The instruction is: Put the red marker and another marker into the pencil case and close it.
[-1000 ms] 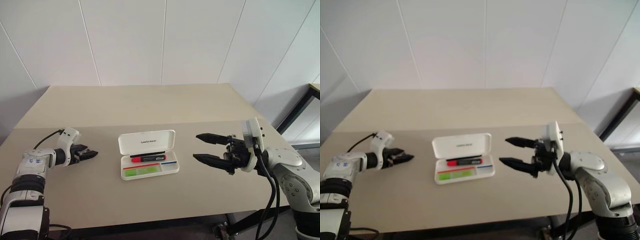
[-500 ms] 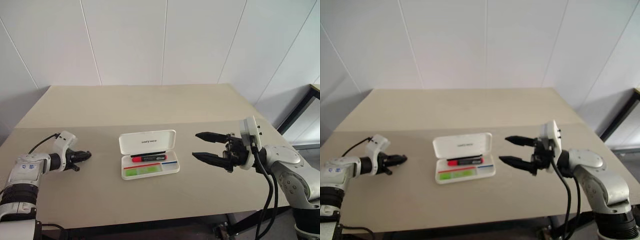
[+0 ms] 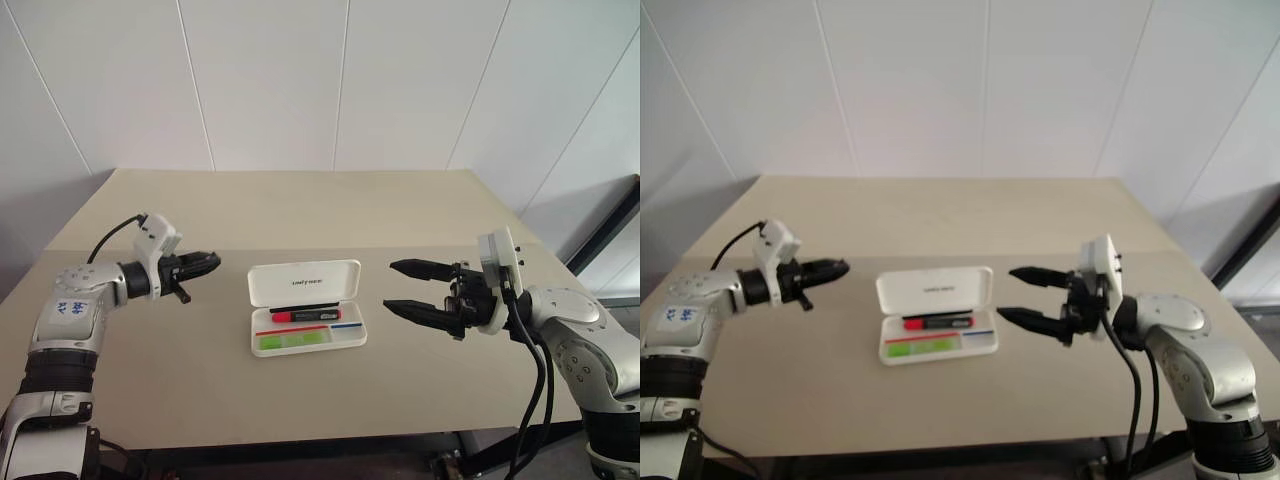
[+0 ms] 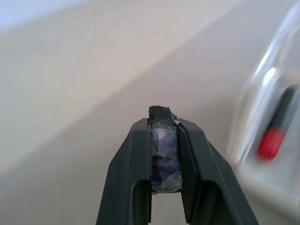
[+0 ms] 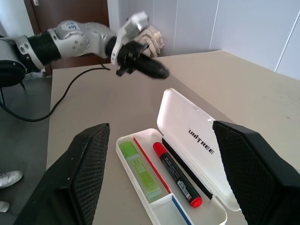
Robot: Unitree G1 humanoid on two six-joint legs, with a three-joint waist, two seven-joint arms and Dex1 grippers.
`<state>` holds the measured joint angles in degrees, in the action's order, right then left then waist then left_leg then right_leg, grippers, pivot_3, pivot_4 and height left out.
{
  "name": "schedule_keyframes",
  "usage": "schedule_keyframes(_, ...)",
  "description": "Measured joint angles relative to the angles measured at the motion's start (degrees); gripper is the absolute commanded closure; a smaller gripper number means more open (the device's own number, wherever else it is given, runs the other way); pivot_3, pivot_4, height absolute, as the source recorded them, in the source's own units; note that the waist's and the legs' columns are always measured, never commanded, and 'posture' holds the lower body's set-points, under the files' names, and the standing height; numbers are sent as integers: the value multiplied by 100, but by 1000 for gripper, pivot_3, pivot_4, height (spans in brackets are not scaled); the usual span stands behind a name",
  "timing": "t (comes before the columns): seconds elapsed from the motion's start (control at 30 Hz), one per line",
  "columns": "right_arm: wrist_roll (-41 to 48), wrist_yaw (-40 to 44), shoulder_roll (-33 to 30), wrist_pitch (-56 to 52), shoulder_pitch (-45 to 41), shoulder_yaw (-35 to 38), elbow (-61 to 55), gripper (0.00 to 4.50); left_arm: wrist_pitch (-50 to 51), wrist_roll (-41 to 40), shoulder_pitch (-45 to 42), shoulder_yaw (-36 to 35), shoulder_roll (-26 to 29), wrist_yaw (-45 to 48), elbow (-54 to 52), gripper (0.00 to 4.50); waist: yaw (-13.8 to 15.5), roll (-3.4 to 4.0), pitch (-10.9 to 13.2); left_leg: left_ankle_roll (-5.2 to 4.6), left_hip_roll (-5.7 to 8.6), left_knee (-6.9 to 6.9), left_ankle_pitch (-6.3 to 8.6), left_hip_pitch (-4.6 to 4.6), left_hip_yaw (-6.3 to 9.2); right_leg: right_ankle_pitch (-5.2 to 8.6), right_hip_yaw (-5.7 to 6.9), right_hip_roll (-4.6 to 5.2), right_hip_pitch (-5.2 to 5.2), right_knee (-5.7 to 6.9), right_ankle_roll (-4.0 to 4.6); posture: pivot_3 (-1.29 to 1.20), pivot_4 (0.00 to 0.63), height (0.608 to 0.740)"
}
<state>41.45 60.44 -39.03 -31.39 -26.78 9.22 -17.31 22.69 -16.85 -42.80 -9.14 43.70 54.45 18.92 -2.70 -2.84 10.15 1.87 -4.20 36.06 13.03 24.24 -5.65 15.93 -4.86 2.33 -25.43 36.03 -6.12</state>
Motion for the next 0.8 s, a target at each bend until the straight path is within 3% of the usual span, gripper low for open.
schedule_keyframes(0.43,84,21,-170,-3,2,27,33,0,717,-777,-430,717,-578,686,-1702,4107,74,1,0,-1,0,9,-1,-2,-1,-4,-10,-5,4,2,-7,0,150,740)
schedule_keyframes(0.8,75,253,-505,40,503,241,9,0,1102,-419,-398,1867,-947,626,-2020,4107,89,1,1,-7,4,20,-2,-3,2,-6,-18,-5,12,-2,-10,0,150,740)
